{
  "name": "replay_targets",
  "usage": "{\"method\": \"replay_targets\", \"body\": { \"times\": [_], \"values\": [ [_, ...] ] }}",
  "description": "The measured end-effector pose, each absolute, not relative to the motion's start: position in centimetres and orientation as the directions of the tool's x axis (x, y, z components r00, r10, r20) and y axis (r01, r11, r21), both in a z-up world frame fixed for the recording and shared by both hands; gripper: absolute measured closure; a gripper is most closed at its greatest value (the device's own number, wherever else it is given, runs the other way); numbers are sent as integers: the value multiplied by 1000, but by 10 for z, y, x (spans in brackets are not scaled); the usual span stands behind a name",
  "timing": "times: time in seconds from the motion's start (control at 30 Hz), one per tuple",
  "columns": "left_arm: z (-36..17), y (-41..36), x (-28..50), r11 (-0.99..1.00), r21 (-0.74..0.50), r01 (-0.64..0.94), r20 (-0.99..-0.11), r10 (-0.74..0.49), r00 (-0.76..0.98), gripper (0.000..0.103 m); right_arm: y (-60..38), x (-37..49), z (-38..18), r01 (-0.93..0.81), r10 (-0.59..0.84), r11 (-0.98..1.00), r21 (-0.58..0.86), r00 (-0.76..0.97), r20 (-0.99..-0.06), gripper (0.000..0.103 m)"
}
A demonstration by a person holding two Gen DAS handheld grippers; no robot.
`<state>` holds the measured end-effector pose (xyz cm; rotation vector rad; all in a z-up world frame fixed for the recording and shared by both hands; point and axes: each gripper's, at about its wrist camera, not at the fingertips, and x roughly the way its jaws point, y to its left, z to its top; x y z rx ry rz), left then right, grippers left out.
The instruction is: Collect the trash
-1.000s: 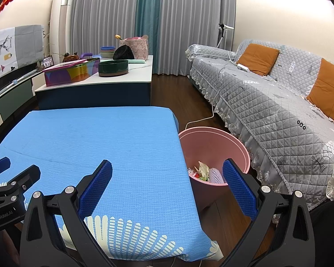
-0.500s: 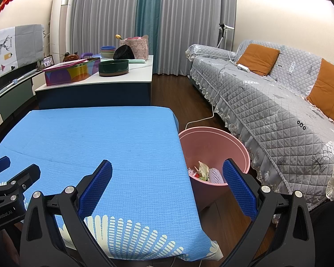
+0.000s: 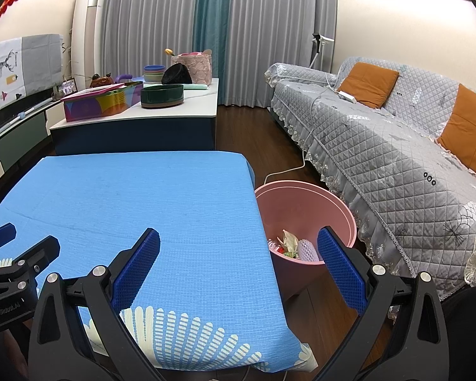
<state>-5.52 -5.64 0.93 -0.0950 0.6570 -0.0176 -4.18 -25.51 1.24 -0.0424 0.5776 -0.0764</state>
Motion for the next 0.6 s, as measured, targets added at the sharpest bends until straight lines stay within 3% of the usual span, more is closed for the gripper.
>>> {"method": "replay_targets", "body": {
  "times": [0.6],
  "values": [
    [11,-55,-53,995,-102,-17,-608,-48,792,8,-257,-41,11,59,-87,996,-67,830,-551,5]
  ]
}}
